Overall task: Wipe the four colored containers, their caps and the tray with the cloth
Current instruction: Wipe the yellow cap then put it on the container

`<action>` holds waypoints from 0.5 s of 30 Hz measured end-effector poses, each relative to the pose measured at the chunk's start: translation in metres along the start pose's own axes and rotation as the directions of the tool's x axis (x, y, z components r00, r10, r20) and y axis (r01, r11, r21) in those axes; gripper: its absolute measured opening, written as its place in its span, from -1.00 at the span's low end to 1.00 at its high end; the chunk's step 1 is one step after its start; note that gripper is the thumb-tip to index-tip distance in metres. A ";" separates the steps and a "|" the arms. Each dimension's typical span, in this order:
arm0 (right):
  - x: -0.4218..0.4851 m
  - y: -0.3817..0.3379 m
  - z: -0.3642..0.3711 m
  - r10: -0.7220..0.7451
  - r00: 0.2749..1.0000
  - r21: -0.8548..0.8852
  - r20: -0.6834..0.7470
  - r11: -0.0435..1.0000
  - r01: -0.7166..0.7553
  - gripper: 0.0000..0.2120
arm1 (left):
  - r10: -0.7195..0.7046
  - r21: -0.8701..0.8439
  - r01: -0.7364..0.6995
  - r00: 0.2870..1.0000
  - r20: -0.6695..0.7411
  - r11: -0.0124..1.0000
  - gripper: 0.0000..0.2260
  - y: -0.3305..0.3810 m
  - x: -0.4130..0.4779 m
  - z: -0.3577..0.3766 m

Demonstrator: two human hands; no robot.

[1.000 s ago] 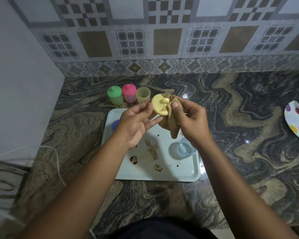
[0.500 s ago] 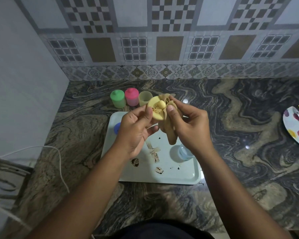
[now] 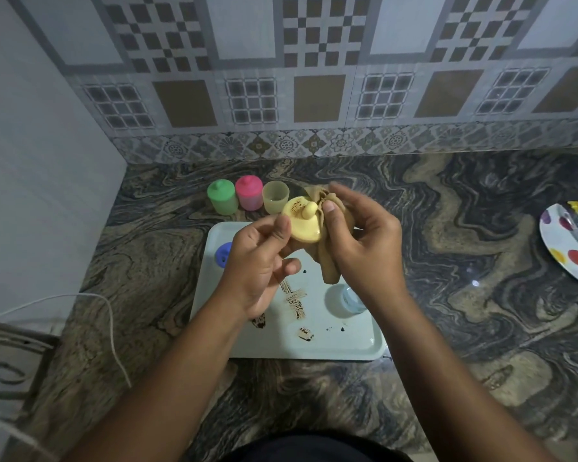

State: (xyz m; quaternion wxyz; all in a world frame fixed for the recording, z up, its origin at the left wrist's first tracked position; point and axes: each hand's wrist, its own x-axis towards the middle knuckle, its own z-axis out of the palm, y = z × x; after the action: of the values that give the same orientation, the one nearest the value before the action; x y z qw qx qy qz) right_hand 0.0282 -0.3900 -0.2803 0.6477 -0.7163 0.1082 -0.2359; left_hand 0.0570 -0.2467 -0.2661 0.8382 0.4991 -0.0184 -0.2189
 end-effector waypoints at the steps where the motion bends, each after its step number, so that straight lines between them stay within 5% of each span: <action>1: -0.001 -0.001 0.000 -0.013 1.000 -0.005 -0.005 1.000 0.013 -0.81 | -0.009 -0.011 0.009 1.000 -0.021 1.000 -0.80 0.001 0.000 0.001; 4: -0.005 -0.002 0.000 -0.015 1.000 -0.007 -0.019 1.000 0.015 -0.89 | -0.017 -0.008 0.017 0.999 -0.043 1.000 -0.73 0.001 0.000 0.005; 8: -0.008 -0.001 -0.003 0.043 0.996 0.036 0.081 0.998 -0.046 -0.72 | 0.043 -0.057 -0.041 0.999 0.033 0.998 -0.67 0.003 0.000 0.004; 11: -0.010 -0.002 -0.004 -0.011 0.995 0.034 0.098 0.999 0.008 -0.65 | 0.078 -0.059 -0.073 0.992 0.101 0.996 -0.78 0.004 -0.003 -0.001; 15: -0.010 0.000 -0.005 -0.113 0.993 -0.049 0.031 0.992 0.114 -0.74 | 0.023 -0.007 -0.023 0.999 0.022 1.000 -0.79 0.008 -0.006 0.001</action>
State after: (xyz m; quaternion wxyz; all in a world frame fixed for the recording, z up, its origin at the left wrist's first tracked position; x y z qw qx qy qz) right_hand 0.0173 -0.3895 -0.2817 0.6165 -0.7405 0.0643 -0.2595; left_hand 0.0541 -0.2424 -0.2578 0.8420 0.4937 -0.0328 -0.2148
